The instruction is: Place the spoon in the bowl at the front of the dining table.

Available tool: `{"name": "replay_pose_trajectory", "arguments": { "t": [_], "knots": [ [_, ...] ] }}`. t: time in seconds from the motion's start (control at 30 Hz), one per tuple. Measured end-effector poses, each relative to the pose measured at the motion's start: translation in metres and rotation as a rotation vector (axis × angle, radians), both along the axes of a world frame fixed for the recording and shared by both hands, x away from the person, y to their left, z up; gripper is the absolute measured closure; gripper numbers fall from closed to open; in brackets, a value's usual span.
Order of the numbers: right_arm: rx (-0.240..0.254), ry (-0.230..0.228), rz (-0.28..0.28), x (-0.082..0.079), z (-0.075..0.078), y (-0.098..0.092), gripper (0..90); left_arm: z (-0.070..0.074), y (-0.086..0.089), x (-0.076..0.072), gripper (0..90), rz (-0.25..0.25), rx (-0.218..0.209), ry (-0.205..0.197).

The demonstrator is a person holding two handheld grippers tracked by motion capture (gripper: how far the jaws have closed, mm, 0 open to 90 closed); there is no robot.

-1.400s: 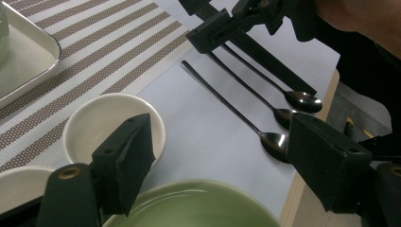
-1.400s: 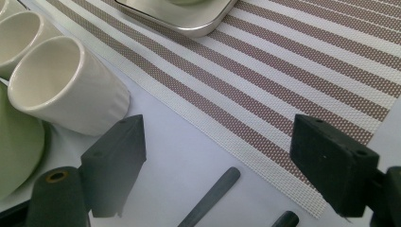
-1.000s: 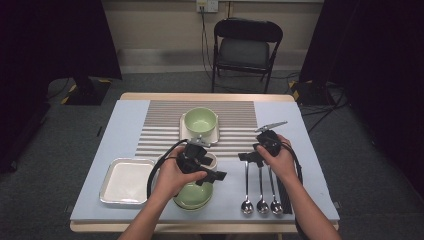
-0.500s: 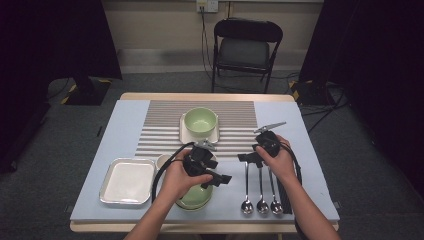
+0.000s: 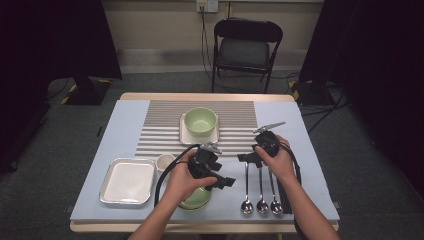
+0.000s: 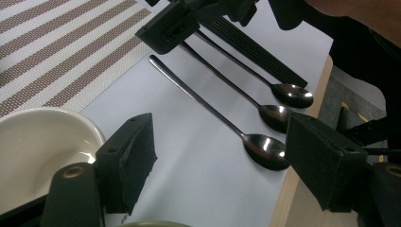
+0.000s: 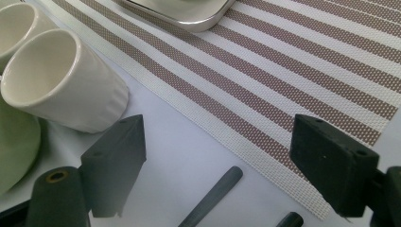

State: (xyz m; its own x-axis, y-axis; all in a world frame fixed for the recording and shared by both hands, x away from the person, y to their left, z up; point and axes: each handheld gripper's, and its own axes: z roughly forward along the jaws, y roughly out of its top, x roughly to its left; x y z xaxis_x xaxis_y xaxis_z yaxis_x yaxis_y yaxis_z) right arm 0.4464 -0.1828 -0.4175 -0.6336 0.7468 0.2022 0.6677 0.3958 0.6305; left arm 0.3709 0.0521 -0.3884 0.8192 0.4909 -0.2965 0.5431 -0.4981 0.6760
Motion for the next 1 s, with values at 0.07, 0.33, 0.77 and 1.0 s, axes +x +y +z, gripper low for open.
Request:
{"name": "replay_pose_trajectory", "arguments": {
  "t": [0.07,0.33,0.77,1.0],
  "knots": [
    [-0.001,-0.002,0.001,0.0,0.0,0.0,18.5,0.0,-0.002,-0.001,25.1,-0.003,0.0,0.003],
    [-0.003,0.003,-0.004,0.0,0.0,0.001,18.5,-0.004,-0.012,-0.002,26.7,-0.027,0.006,0.002],
    [0.0,-0.001,-0.001,0.001,0.001,0.001,18.5,-0.008,-0.023,-0.004,32.4,-0.068,0.017,0.003],
    [0.005,0.0,0.001,0.001,0.001,0.0,18.6,-0.01,-0.029,-0.006,36.9,-0.077,0.034,0.009]
  ]
}}
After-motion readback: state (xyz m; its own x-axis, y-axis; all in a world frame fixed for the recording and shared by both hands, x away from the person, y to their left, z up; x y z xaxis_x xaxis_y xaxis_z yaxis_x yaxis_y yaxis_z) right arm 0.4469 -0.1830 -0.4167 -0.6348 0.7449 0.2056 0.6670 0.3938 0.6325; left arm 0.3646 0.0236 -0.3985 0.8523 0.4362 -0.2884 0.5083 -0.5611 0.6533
